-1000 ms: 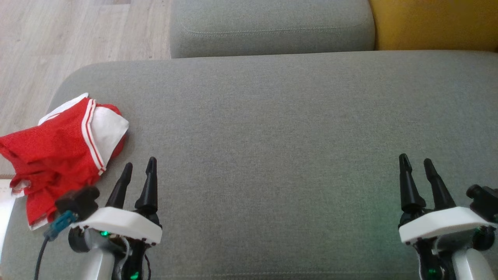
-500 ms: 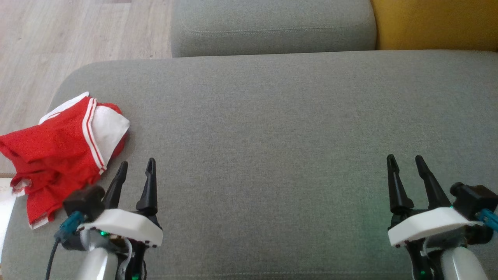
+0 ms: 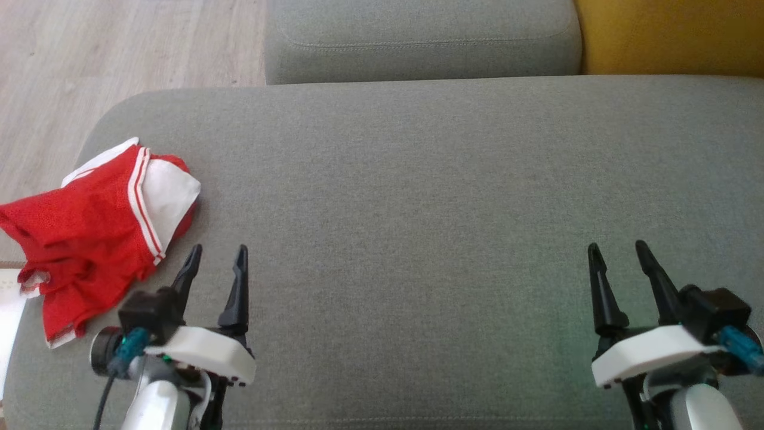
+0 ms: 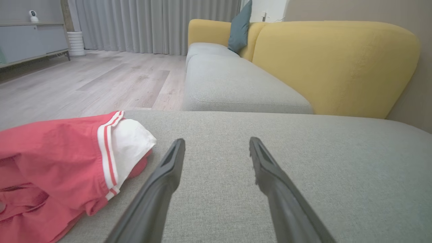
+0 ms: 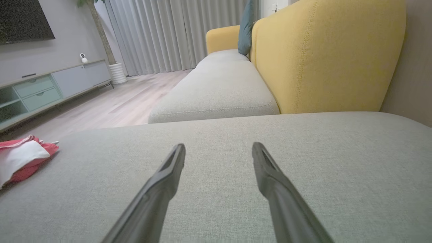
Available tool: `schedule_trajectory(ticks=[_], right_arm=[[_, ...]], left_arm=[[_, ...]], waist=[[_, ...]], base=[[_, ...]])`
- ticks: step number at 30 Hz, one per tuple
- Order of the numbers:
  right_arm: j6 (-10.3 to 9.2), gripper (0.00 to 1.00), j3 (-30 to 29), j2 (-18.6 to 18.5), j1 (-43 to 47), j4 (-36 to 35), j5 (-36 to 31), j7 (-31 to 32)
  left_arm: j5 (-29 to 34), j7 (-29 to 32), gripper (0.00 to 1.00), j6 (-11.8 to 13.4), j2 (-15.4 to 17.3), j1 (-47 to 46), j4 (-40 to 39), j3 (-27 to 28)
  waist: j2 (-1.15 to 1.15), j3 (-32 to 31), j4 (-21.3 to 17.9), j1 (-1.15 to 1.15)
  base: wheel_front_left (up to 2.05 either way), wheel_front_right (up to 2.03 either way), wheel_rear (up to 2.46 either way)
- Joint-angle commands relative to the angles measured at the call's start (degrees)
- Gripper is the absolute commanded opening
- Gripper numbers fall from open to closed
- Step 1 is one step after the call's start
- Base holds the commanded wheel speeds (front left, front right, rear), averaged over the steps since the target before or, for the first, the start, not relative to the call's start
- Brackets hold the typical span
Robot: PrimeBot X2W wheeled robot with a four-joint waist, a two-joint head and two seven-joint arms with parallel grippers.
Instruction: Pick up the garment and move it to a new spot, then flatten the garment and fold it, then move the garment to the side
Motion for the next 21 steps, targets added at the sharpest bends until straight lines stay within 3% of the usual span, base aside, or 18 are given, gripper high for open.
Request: schedule_trajectory(ticks=[1, 9, 21], right_arm=[[0.23, 1.0, 1.0, -0.3, -1.2, -2.2, -1.8, -0.8], [0.24, 1.0, 0.6, -0.3, -0.7, -2.4, -5.1, -1.1], [0.24, 1.0, 0.3, -0.3, -1.0, -1.2, -3.2, -1.3]], left_arm=[[1.8, -0.8, 1.0, 0.5, 1.0, -3.9, -1.5, 1.5], [6.2, -2.2, 1.0, 0.8, 1.0, -4.2, -0.1, 1.4], [4.6, -2.2, 1.0, 0.4, 0.4, -4.3, 2.0, 2.4]], waist=[[0.0, 0.0, 0.1, 0.0], [0.0, -0.1, 0.3, 0.0], [0.0, -0.1, 0.2, 0.0]], base=[[0.0, 0.0, 0.0], [0.0, 0.0, 0.0], [0.0, 0.0, 0.0]])
